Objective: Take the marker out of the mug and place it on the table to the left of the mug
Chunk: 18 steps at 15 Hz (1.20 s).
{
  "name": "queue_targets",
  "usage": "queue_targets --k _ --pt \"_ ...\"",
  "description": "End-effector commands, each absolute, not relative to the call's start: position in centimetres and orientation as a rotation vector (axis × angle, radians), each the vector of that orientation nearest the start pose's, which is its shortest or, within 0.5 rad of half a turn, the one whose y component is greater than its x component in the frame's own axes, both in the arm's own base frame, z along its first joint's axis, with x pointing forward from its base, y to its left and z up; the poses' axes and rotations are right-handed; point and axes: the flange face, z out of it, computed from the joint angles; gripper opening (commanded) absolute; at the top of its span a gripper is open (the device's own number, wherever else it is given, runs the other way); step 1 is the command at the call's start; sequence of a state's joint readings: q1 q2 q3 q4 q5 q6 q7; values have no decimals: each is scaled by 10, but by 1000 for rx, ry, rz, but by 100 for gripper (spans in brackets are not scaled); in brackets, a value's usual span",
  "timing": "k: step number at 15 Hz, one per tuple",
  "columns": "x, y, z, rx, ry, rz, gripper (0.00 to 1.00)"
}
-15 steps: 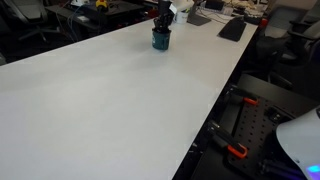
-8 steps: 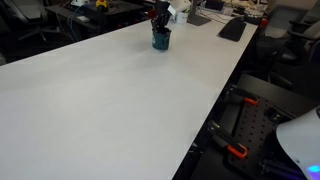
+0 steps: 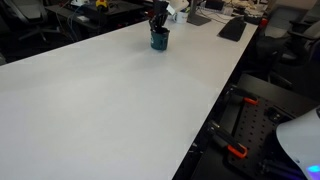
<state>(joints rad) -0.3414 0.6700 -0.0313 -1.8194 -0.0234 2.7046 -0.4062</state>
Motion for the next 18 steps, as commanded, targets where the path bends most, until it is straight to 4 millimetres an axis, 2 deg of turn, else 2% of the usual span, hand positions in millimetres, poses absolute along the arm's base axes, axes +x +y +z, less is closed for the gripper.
queue_targets --k 1,5,8,10,13,15,16,18 --pt "621 -232 211 -3228 -96 -303 5" --pt "625 -221 245 -3263 -60 -271 5" --pt "626 -204 286 -3316 -29 -185 5" --pt "627 -186 320 -3371 -17 -115 5" --pt "625 -146 365 -3442 -30 15 5" --pt "618 -112 371 -3440 -113 153 5" --pt "613 -95 367 -3403 -167 235 5" --pt "604 -64 344 -3302 -257 389 5"
